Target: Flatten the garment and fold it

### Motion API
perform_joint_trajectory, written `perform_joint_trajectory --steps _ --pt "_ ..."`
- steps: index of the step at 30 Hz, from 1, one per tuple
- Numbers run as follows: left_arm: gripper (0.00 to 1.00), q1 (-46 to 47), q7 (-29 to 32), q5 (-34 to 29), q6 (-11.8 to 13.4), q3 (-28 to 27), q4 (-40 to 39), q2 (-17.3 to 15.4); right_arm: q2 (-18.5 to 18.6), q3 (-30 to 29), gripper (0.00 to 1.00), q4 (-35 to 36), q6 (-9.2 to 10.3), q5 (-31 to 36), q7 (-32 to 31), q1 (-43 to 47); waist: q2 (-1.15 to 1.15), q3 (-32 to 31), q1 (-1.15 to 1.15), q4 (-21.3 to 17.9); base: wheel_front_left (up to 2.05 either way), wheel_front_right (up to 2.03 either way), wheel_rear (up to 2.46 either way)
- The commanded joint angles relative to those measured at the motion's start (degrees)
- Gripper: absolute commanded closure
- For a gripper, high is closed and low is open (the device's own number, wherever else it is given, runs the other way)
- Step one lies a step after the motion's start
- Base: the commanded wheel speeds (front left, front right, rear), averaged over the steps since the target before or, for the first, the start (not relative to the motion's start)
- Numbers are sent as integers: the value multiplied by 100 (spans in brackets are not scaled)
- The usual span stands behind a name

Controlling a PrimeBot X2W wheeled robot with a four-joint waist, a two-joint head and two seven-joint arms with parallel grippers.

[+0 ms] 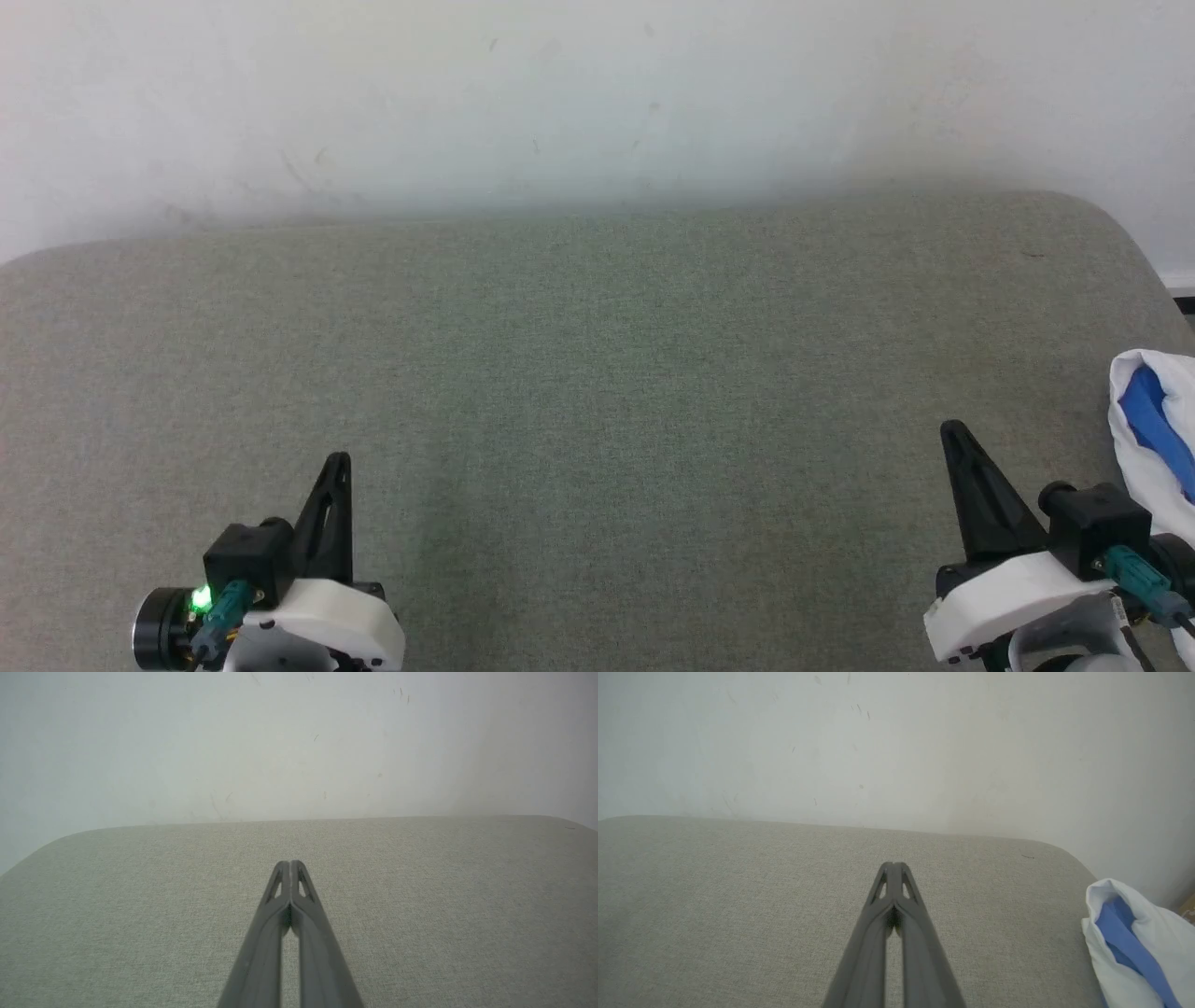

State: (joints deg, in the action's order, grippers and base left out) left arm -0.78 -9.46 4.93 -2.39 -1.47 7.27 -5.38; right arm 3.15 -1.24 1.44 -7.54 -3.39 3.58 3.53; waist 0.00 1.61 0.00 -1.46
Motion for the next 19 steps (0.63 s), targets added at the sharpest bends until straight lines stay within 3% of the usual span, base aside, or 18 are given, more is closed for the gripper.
perform_joint_trajectory --steps 1,19 --pt "100 29 35 -79 54 16 -57 30 -9 17 100 -14 2 53 -10 -87 0 -3 0 3 0 0 0" --pt "100 40 246 -175 97 46 -212 81 -14 42 100 -44 3 119 -90 -149 0 -40 0 36 0 0 0"
